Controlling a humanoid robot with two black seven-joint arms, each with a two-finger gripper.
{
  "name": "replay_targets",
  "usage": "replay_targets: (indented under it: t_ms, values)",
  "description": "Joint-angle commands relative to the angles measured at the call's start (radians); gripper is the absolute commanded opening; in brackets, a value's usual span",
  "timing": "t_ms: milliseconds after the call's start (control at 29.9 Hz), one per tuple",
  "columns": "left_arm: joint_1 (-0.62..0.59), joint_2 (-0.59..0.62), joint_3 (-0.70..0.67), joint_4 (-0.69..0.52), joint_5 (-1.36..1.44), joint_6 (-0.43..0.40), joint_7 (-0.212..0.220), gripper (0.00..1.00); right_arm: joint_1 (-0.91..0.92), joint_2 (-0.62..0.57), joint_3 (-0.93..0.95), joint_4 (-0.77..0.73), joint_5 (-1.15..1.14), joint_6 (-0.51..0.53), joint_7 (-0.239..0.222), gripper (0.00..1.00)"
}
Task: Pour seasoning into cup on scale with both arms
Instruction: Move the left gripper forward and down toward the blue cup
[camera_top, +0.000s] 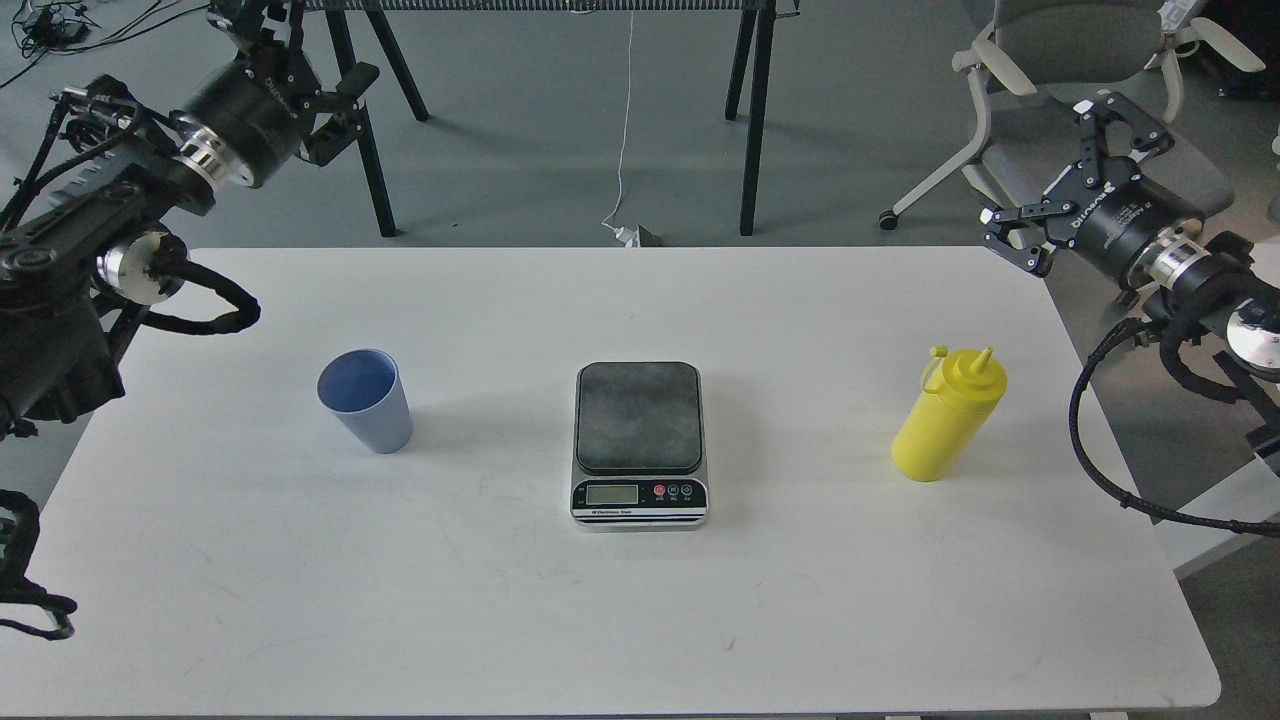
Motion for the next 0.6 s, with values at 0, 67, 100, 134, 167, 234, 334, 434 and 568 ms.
replay_targets:
  t_ms: [0,67,100,134,167,234,334,434,568]
  values:
    - [0.001,-0.003,0.001,0.0,-0.007,0.0,0.0,1.0,0.0,0.0,0.003,0.001,0.0,0.0,0.0,1.0]
    - [0.001,-0.003,0.001,0.0,-0.007,0.0,0.0,1.0,0.0,0.001,0.008,0.001,0.0,0.0,0.0,1.0]
    - [0.001,-0.003,0.006,0.0,-0.006,0.0,0.0,1.0,0.0,0.0,0.006,0.001,0.0,0.0,0.0,1.0]
    - [0.001,-0.003,0.009,0.0,-0.004,0.0,0.0,1.0,0.0,0.0,0.006,0.001,0.0,0.0,0.0,1.0]
    - [0.001,-0.001,0.012,0.0,-0.004,0.0,0.0,1.0,0.0,0.0,0.008,0.001,0.0,0.0,0.0,1.0]
    - [-0.002,0.002,0.009,0.0,-0.006,0.0,0.0,1.0,0.0,0.0,0.008,0.001,0.0,0.0,0.0,1.0]
    - [-0.008,0.002,0.003,0.005,-0.009,0.0,0.0,1.0,0.0,0.001,0.008,-0.001,0.0,0.0,0.0,1.0]
    - [-0.013,0.005,0.0,0.015,-0.02,0.0,0.0,1.0,0.0,0.003,0.008,-0.001,0.0,0.0,0.0,1.0]
    - [-0.016,0.008,0.007,0.015,-0.006,0.0,0.0,1.0,0.0,0.009,0.01,-0.001,0.001,0.0,0.0,1.0]
